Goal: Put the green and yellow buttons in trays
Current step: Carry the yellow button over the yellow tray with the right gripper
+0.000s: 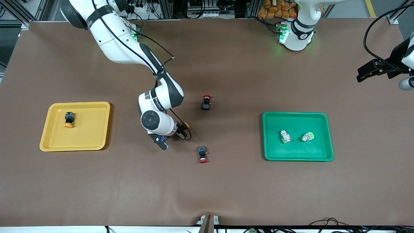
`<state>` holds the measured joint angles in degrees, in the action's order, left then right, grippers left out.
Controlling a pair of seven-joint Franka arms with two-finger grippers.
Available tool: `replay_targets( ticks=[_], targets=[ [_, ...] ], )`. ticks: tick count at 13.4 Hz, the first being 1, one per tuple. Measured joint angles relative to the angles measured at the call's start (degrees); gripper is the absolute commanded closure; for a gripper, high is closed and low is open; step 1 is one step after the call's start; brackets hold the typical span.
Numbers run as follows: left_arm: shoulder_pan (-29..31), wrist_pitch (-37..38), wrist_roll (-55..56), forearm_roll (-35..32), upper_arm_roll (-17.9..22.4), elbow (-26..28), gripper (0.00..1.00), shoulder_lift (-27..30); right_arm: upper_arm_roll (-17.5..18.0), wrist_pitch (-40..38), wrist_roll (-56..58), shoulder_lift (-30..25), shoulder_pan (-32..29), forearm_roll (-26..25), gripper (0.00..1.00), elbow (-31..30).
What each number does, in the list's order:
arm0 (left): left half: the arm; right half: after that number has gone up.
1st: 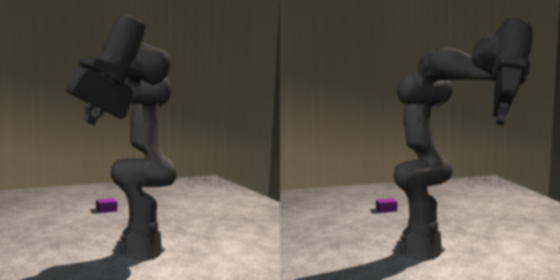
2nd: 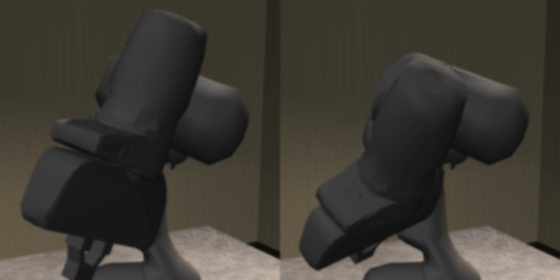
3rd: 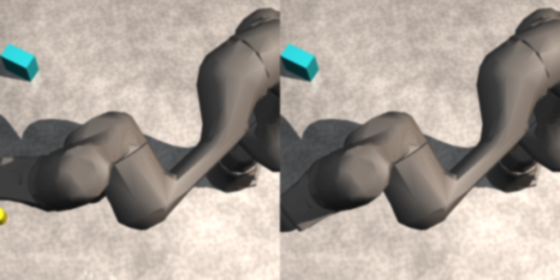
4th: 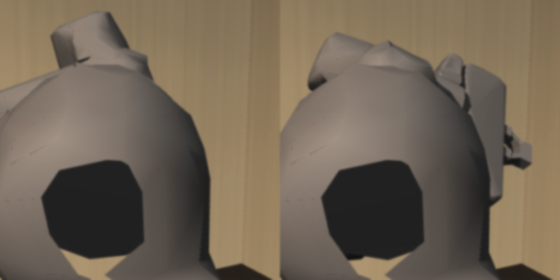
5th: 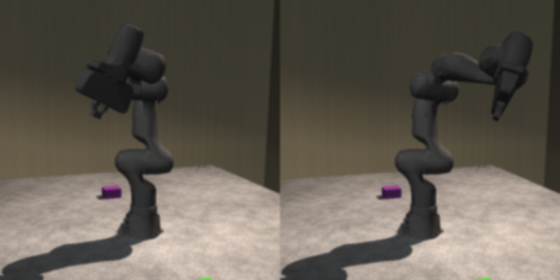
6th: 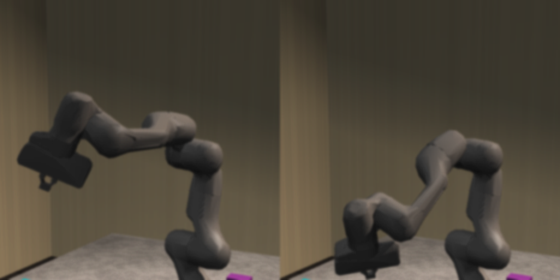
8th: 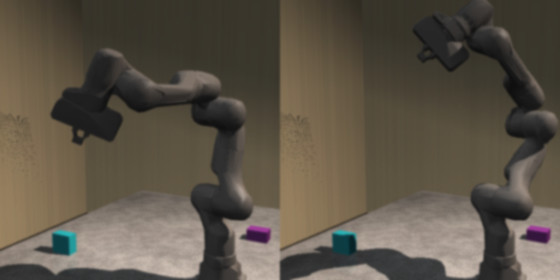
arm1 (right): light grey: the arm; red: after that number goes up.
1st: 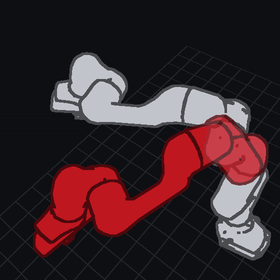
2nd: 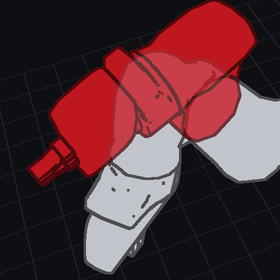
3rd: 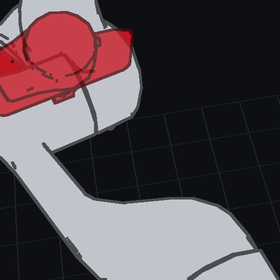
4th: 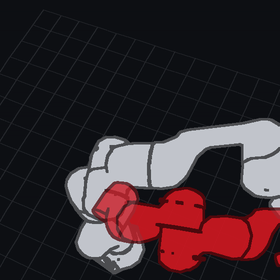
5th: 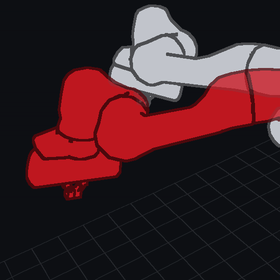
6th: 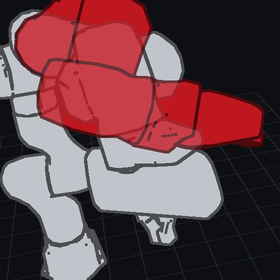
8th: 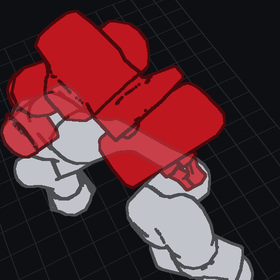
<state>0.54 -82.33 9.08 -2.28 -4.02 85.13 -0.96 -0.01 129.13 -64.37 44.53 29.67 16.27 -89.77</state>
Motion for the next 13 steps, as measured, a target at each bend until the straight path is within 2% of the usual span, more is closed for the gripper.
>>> replay_targets(
  ticks=[3,6,8,13],
  targets=[
    [0.0,0.0,0.0,0.0,0.0,0.1,0.0,-0.1,-1.0,-7.8,0.8,-0.4,-2.8,0.1,1.0,1.6],
    [0.0,0.0,0.0,0.0,0.0,0.1,0.0,-0.1,-1.8,-17.7,8.7,-2.1,-7.0,-0.1,1.0,3.4],
    [0.0,0.0,0.0,0.0,-0.1,0.1,0.0,-0.2,-2.9,-21.3,15.0,-4.1,-9.4,-0.9,1.0,3.5],
    [0.0,0.0,0.0,0.0,-0.1,0.3,0.0,-0.2,-3.6,-24.2,25.6,-9.5,-12.8,-10.1,1.0,2.7]
  ],
)
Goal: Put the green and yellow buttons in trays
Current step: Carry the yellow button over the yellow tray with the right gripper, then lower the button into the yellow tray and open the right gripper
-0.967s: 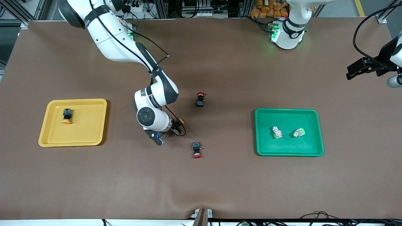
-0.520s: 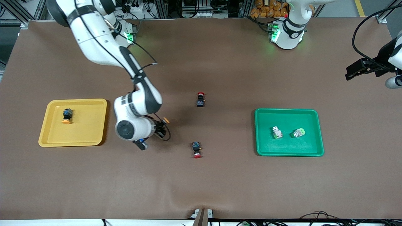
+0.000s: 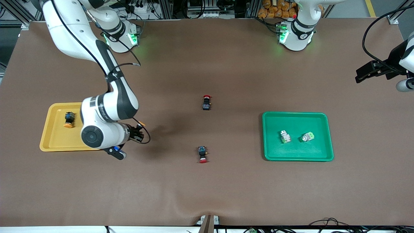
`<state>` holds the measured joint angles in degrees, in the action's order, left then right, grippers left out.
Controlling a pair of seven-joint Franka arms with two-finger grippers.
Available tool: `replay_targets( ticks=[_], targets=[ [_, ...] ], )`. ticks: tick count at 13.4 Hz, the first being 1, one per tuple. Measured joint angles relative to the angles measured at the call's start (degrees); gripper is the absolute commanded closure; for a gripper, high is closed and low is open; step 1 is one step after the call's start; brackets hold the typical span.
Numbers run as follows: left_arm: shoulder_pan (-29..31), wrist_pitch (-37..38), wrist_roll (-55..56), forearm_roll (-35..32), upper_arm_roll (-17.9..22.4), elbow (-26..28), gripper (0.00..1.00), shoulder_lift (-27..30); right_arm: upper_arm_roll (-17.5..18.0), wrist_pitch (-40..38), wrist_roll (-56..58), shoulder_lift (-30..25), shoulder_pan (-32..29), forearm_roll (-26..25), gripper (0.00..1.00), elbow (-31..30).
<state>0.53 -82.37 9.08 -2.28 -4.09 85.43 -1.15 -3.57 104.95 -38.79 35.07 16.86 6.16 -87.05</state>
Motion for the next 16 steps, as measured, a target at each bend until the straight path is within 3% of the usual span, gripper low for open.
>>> replay_targets(
  ticks=[6,13,16],
  targets=[
    [0.0,0.0,0.0,0.0,0.0,0.2,0.0,0.0,-0.4,-0.2,21.7,-3.7,-10.7,-0.8,1.0,-5.3],
    [0.0,0.0,0.0,0.0,0.0,0.2,0.0,0.0,-0.5,8.1,49.0,-3.3,-23.9,-0.8,1.0,-12.4],
    [0.0,0.0,0.0,0.0,0.0,0.3,0.0,0.0,-0.5,9.0,52.9,-1.8,-26.5,-0.8,1.0,-13.5]
  ],
)
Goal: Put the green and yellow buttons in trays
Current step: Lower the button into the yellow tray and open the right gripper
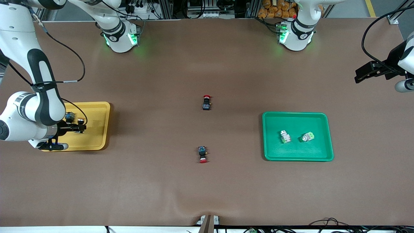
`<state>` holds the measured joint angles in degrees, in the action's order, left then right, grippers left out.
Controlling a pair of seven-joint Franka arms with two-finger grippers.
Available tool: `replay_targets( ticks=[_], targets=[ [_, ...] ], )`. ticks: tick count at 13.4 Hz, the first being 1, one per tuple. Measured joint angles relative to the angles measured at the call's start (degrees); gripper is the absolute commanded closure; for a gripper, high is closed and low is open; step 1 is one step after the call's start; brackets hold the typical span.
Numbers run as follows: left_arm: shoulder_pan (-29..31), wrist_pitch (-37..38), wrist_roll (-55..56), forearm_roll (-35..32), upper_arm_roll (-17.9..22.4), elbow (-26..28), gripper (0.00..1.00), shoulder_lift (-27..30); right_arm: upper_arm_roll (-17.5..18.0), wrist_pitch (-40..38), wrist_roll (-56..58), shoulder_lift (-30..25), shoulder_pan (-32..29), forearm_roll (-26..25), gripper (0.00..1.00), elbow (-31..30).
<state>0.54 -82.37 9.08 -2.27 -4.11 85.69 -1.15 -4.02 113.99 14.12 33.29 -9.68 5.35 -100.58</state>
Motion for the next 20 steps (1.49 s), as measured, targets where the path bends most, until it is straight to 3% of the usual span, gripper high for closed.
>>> replay_targets(
  ticks=[3,4,5,6,7,8,13,16,20],
  targets=[
    [0.0,0.0,0.0,0.0,0.0,0.0,0.0,0.0,0.2,1.6,0.0,2.6,0.0,0.0,1.0,-0.3],
    [0.0,0.0,0.0,0.0,0.0,0.0,0.0,0.0,0.4,1.8,0.0,3.1,0.0,0.0,0.96,-0.3],
    [0.0,0.0,0.0,0.0,0.0,0.0,0.0,0.0,0.5,1.9,0.0,3.4,0.0,0.0,0.85,-0.3],
    [0.0,0.0,0.0,0.0,0.0,0.0,0.0,0.0,0.6,1.9,0.0,3.5,0.0,0.0,0.61,-0.4],
    [0.0,0.0,0.0,0.0,0.0,0.0,0.0,0.0,0.7,1.9,0.0,3.6,0.0,0.0,0.44,-0.4],
    [0.0,0.0,0.0,0.0,0.0,0.0,0.0,0.0,0.7,1.9,0.0,3.6,0.0,0.0,0.0,-0.4],
    [0.0,0.0,0.0,0.0,0.0,0.0,0.0,0.0,0.9,0.5,0.0,3.5,0.0,0.1,0.0,1.2],
    [0.0,0.0,0.0,0.0,0.0,0.1,0.0,0.0,1.7,-9.2,-0.1,3.0,1.4,0.2,0.0,8.6],
    [0.1,0.0,0.0,0.0,0.1,0.2,0.0,0.0,3.8,-14.4,-0.1,2.0,2.7,0.4,0.0,20.3]
  ],
)
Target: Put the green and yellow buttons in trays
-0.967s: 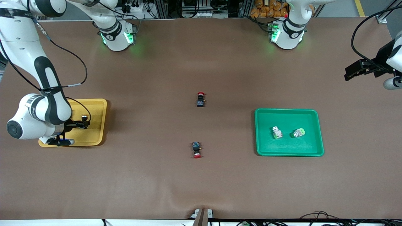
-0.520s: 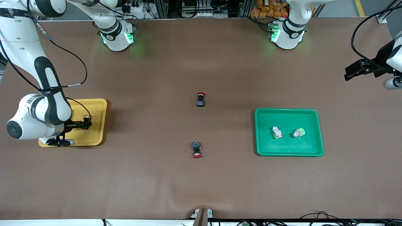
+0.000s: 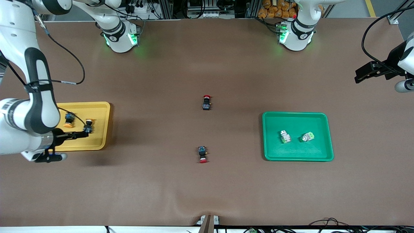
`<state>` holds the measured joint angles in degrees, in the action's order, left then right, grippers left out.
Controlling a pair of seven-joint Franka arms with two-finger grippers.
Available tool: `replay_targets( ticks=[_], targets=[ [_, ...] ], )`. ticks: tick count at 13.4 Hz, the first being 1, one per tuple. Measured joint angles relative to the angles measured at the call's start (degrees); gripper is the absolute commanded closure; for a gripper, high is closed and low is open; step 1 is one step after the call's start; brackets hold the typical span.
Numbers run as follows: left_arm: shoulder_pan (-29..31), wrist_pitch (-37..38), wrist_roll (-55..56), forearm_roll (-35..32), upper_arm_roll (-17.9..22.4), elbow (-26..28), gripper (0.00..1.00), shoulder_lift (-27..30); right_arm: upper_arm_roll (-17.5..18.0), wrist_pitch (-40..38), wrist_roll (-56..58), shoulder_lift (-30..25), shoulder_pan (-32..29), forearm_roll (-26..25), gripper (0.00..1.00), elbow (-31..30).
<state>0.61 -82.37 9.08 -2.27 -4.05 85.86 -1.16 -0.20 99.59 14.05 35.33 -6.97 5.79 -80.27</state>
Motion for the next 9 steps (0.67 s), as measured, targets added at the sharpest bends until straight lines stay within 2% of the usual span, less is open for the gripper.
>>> replay_targets(
  ticks=[3,5,9],
  targets=[
    [0.0,0.0,0.0,0.0,0.0,0.0,0.0,0.0,1.1,-5.9,0.0,-0.6,1.0,0.0,0.0,10.5],
    [0.1,0.0,0.0,0.0,0.1,0.0,0.0,0.0,1.1,-8.3,0.0,-1.2,1.0,0.0,0.0,15.4],
    [0.6,0.0,0.0,0.0,0.2,0.1,0.0,0.0,1.2,-13.1,0.1,-7.3,1.2,0.0,0.0,18.4]
  ],
)
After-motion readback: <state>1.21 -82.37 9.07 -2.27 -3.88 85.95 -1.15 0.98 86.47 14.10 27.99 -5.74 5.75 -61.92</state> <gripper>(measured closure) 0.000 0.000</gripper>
